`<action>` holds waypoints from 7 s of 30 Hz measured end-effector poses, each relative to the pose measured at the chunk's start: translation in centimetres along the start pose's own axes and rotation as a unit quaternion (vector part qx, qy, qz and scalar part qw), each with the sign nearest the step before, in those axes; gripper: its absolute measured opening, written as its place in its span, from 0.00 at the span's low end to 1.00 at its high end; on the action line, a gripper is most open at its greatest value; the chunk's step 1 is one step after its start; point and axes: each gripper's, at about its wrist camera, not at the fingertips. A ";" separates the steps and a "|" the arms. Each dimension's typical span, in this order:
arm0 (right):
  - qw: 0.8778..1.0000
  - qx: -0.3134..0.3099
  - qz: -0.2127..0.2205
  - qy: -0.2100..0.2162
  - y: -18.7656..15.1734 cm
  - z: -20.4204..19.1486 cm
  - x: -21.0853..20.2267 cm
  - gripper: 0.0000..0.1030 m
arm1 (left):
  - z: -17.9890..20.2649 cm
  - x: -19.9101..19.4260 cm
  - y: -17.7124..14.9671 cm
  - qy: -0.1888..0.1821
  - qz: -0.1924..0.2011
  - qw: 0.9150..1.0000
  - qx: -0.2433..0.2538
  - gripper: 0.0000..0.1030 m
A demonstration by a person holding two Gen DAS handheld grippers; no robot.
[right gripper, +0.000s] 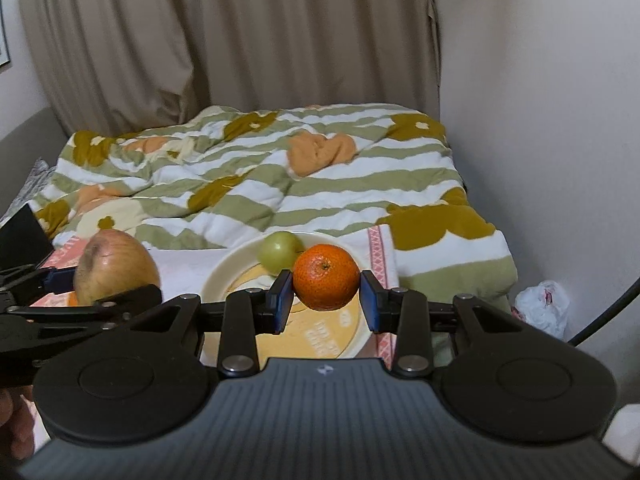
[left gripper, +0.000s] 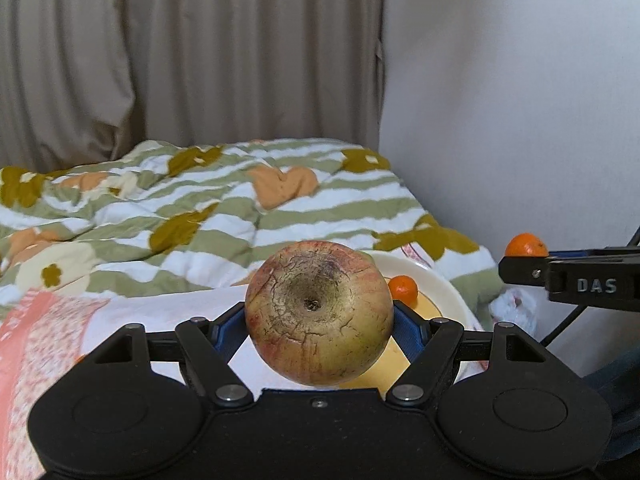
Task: Organize fruits
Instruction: 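Carry the russet apple and mandarin into the white bowl and release both, then withdraw both grippers from the bowl toward the remaining fruits, then grasp the small red plum with the left gripper while the right grasps the large orange, then carry the red plum and large orange into the white bowl and release both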
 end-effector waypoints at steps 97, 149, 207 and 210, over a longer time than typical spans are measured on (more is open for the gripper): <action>0.994 -0.099 0.009 0.049 -7.4 -6.9 -7.8 1.00 | -8.6 -17.1 -11.1 0.095 0.051 0.991 -0.073 1.00; 0.997 -0.047 -0.056 0.002 -17.6 -15.1 4.1 1.00 | -13.2 -2.7 -19.1 -0.043 -0.081 0.995 0.023 0.36; 1.000 -0.004 0.023 0.008 -7.3 -4.6 -7.4 0.72 | -4.3 -10.6 -6.1 -0.059 0.035 0.998 0.011 0.31; 1.000 -0.014 0.021 0.017 -5.9 -2.7 -6.2 0.72 | -2.7 -9.5 -4.8 -0.053 0.034 0.998 0.003 0.31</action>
Point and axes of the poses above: each gripper's, at about its wrist camera, not at the fingertips, and x roughly the way its jaws point, z to its right, y to its top, and after that the axes turned 10 degrees about -z, right-handed
